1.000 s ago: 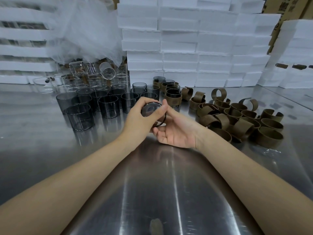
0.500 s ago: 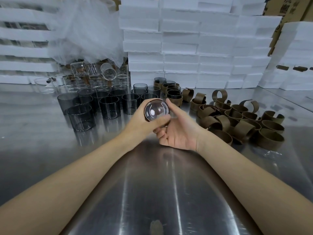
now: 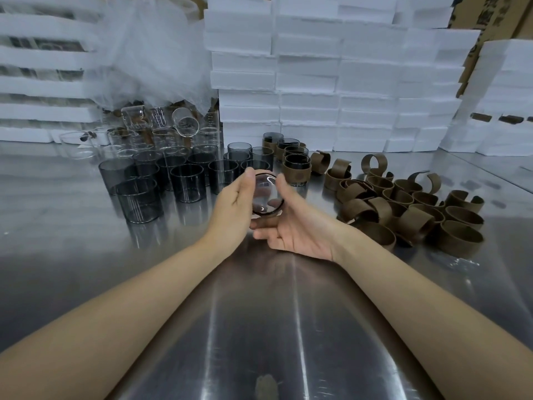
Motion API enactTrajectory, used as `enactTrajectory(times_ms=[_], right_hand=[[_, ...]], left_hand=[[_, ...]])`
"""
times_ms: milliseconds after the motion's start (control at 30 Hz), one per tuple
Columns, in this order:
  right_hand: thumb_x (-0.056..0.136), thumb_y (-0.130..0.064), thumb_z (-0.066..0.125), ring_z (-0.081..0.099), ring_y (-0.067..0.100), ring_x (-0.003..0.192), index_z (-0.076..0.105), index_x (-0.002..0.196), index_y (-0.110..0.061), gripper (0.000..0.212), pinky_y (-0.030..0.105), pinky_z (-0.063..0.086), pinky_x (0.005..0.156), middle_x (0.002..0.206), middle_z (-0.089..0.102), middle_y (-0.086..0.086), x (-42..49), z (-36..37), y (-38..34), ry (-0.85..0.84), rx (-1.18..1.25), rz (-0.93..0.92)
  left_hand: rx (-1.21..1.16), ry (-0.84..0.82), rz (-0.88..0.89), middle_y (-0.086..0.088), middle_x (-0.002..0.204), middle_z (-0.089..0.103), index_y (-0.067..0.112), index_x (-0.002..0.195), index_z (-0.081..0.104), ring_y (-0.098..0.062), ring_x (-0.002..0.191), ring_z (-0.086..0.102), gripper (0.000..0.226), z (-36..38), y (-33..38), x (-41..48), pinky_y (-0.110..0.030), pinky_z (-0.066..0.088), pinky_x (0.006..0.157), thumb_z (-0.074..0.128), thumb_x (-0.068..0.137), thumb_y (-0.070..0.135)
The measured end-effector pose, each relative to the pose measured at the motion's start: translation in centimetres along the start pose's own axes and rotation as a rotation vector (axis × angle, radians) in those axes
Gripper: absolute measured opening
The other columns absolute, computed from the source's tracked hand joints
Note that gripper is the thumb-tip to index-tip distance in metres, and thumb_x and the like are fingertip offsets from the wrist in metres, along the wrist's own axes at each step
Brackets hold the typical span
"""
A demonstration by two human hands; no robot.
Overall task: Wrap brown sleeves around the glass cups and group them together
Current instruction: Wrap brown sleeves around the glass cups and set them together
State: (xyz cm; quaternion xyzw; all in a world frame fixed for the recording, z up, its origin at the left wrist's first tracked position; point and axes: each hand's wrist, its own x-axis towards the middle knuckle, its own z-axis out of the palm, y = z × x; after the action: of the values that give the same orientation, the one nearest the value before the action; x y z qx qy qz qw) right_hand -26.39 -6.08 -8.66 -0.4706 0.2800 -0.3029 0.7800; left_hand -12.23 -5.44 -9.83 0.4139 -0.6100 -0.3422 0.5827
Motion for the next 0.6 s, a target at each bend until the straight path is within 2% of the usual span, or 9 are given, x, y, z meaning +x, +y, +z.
enactTrajectory(times_ms=[67,133,200,300,367,433,467,533,600], right_hand=[[0.082,-0.041,0.067,0.067,0.018,0.07,0.055,0.109,-0.014,0.04,0.017,0.051,0.05,0.087,0.063,0.011,0.1,0.3,0.3,0.082,-0.072,-0.052],[0.086,-0.017,0.071,0.066,0.017,0.065,0.05,0.109,-0.014,0.032,0.015,0.045,0.044,0.088,0.062,0.008,0.2,0.4,0.5,0.198,-0.086,-0.114],[0.085,-0.004,0.07,0.063,0.016,0.058,0.043,0.119,-0.012,0.044,0.015,0.034,0.037,0.094,0.06,0.008,0.2,0.3,0.3,0.309,-0.152,-0.173],[0.085,0.001,0.067,0.057,0.017,0.05,0.036,0.126,-0.003,0.052,0.018,0.028,0.035,0.093,0.057,0.012,0.2,0.1,0.3,0.434,-0.451,-0.294],[0.09,0.001,0.058,0.056,0.02,0.055,0.036,0.129,0.001,0.045,0.023,0.037,0.038,0.088,0.056,0.009,0.8,-0.2,0.5,0.496,-0.742,-0.348],[0.1,-0.003,0.042,0.06,0.028,0.08,0.033,0.136,0.003,0.038,0.028,0.05,0.056,0.105,0.056,0.011,1.1,-0.3,0.9,0.529,-1.071,-0.325],[0.101,-0.003,0.039,0.059,0.032,0.095,0.035,0.136,0.004,0.036,0.025,0.051,0.065,0.113,0.056,0.014,1.2,-0.4,1.1,0.532,-1.158,-0.364],[0.097,0.002,0.045,0.057,0.036,0.111,0.044,0.131,0.007,0.034,0.008,0.047,0.068,0.118,0.058,0.009,1.0,-0.7,1.5,0.547,-1.06,-0.427],[0.095,0.001,0.048,0.057,0.035,0.117,0.046,0.133,0.005,0.039,0.001,0.042,0.068,0.126,0.058,0.011,0.9,-0.8,1.8,0.56,-1.002,-0.473]], left_hand=[[-0.009,-0.018,-0.015,0.004,0.102,0.073,0.025,0.107,0.068,-0.008,0.102,0.067,0.044,-0.1,0.1,0.0,-0.024,0.05,0.094,0.029,0.101,0.045],[0.042,0.023,0.028,0.001,0.113,0.071,0.018,0.117,0.067,-0.005,0.109,0.064,0.042,-0.1,0.3,-0.1,-0.03,0.046,0.103,0.029,0.106,0.034],[0.113,0.088,0.189,-0.004,0.125,0.066,0.012,0.12,0.064,-0.001,0.118,0.058,0.033,-0.2,0.5,-0.2,-0.032,0.042,0.108,0.034,0.106,0.013],[0.314,-0.091,0.481,-0.011,0.143,0.051,0.003,0.124,0.06,-0.015,0.14,0.04,0.053,0.0,1.0,-0.8,-0.033,0.029,0.118,0.032,0.085,-0.02],[0.57,-0.264,0.611,-0.011,0.145,0.049,0.001,0.125,0.061,-0.022,0.143,0.034,0.052,0.5,1.1,-1.1,-0.038,0.022,0.121,0.038,0.082,-0.017],[0.802,-0.311,0.64,-0.008,0.146,0.049,0.006,0.13,0.06,-0.021,0.144,0.032,0.041,1.2,1.1,-1.4,-0.04,0.015,0.122,0.041,0.094,0.002],[0.843,-0.294,0.621,-0.006,0.147,0.048,0.007,0.133,0.058,-0.02,0.145,0.03,0.041,1.3,1.2,-1.5,-0.037,0.012,0.122,0.038,0.097,0.01],[0.873,-0.228,0.58,-0.004,0.15,0.045,0.008,0.137,0.055,-0.017,0.147,0.025,0.043,1.2,1.4,-1.6,-0.033,0.009,0.123,0.035,0.099,0.018],[0.893,-0.172,0.573,-0.004,0.151,0.043,0.008,0.138,0.054,-0.017,0.148,0.023,0.043,1.2,1.5,-1.7,-0.033,0.009,0.123,0.036,0.1,0.017]])
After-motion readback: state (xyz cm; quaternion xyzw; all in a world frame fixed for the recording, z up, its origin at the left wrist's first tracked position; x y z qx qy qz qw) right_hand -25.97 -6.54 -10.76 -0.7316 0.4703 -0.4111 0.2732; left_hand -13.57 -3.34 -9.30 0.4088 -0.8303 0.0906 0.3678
